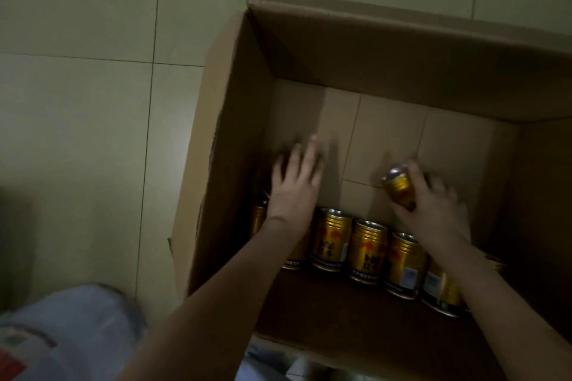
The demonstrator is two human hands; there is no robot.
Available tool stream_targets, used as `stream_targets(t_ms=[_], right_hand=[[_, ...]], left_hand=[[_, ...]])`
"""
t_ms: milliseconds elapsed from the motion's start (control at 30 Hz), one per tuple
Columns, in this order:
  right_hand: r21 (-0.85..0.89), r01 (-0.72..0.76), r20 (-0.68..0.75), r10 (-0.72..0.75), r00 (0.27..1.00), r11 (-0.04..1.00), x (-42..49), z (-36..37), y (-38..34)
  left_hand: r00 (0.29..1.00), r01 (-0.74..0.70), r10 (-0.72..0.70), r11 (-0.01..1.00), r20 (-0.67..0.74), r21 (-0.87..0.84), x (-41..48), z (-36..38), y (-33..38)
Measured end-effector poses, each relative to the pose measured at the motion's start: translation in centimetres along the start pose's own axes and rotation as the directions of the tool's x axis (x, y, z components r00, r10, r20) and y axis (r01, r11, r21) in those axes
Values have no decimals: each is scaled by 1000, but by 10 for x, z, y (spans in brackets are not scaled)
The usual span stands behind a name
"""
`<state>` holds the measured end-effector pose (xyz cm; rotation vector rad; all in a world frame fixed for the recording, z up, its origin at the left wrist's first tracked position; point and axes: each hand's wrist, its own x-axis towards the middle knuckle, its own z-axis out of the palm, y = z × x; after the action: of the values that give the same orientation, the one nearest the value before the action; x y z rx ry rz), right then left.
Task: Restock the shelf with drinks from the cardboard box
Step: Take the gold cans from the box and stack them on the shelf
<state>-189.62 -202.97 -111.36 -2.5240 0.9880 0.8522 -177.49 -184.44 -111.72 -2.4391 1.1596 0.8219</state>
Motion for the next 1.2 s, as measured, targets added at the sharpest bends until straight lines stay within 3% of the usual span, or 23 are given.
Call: stream_targets(t_ms=[67,167,333,467,567,700,967,1200], right_hand=[[75,63,7,-64,998,995,-1,5,-20],[155,130,-45,-125,991,979,-12,3,-38],[294,89,-145,-47,988,952,-60,-45,-46],[480,-55,-97,115,989,876,-135,-117,-36],[645,-131,-54,216,975,753,-200,-184,-25],[773,-133,-29,244,969,621,-288,-274,-11],[958,88,-189,369,910,274,-463,-431,-13],[968,214,-249,517,819,128,-624,-481,0]], left_hand=[[990,130,-127,991,67,-42,4,-2,-7],[969,181,-153,974,195,-137,3,-10,-8],[997,72,-66,975,36,-210,-28,-64,-9],[997,-63,48,939,-55,-338,-100,-164,-5],[986,-164,140,902,-88,-401,-160,-251,-3],[956,-293,276,890,-98,-350,-231,-359,-2],[933,-351,314,688,-176,-635,-370,-539,35],[821,-544,517,583,-242,-603,-494,-612,99]])
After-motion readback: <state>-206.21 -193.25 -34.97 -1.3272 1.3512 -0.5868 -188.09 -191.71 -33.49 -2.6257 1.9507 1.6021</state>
